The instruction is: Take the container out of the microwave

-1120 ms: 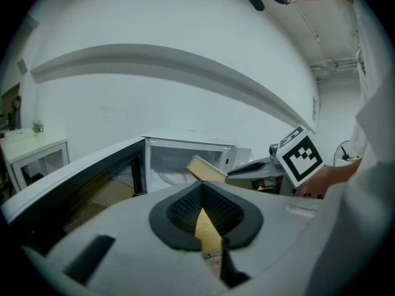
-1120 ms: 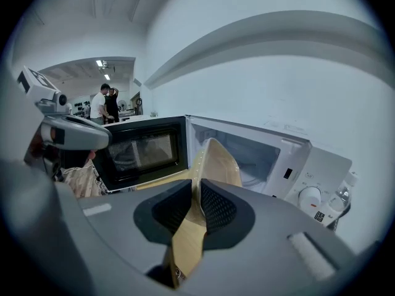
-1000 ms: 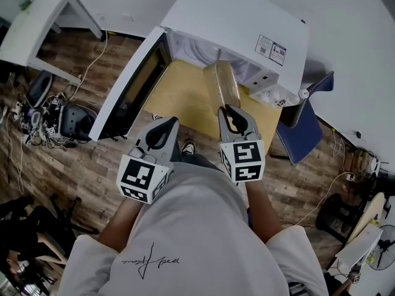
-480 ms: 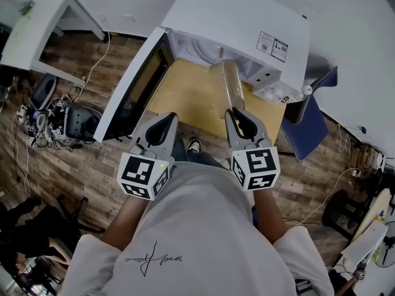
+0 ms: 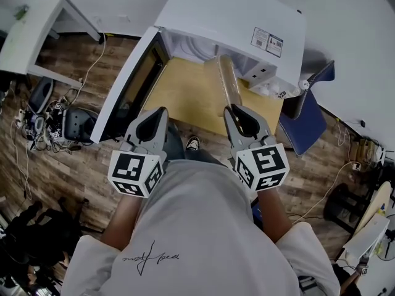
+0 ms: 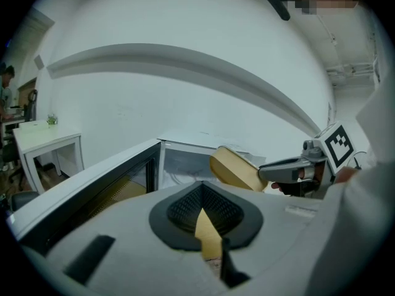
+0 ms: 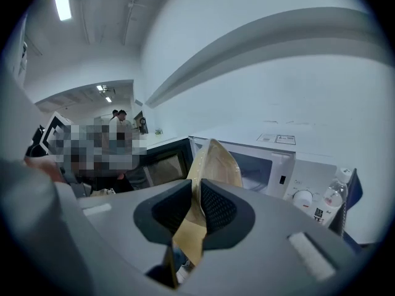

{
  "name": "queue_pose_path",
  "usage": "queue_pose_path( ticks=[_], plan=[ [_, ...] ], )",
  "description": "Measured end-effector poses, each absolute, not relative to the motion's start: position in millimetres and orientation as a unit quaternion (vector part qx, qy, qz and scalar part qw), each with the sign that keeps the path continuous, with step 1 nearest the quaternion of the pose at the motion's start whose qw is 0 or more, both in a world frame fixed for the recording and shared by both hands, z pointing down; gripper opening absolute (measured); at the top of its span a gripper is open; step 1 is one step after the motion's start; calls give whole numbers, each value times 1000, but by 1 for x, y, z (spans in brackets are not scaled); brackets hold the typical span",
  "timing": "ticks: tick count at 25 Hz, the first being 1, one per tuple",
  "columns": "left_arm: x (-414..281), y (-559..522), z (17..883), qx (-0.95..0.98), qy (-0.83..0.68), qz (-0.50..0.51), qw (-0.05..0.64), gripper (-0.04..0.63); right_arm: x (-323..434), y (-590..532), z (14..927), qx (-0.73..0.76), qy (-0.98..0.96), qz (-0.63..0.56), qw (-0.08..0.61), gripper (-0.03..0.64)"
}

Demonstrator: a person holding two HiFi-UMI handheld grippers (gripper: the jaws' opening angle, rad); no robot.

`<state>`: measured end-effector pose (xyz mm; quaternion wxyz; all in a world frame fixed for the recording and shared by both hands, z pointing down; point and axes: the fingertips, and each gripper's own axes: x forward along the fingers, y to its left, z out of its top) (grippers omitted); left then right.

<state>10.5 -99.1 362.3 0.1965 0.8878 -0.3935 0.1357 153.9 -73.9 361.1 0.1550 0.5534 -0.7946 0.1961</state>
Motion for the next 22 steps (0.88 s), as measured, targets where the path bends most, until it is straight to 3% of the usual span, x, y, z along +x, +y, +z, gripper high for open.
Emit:
queue_pose_path(
  ticks=[22],
  plan=[
    [13,-90,367,880,-407,144,199,-9,158,-76,363,515,-819,201,154,57]
  ],
)
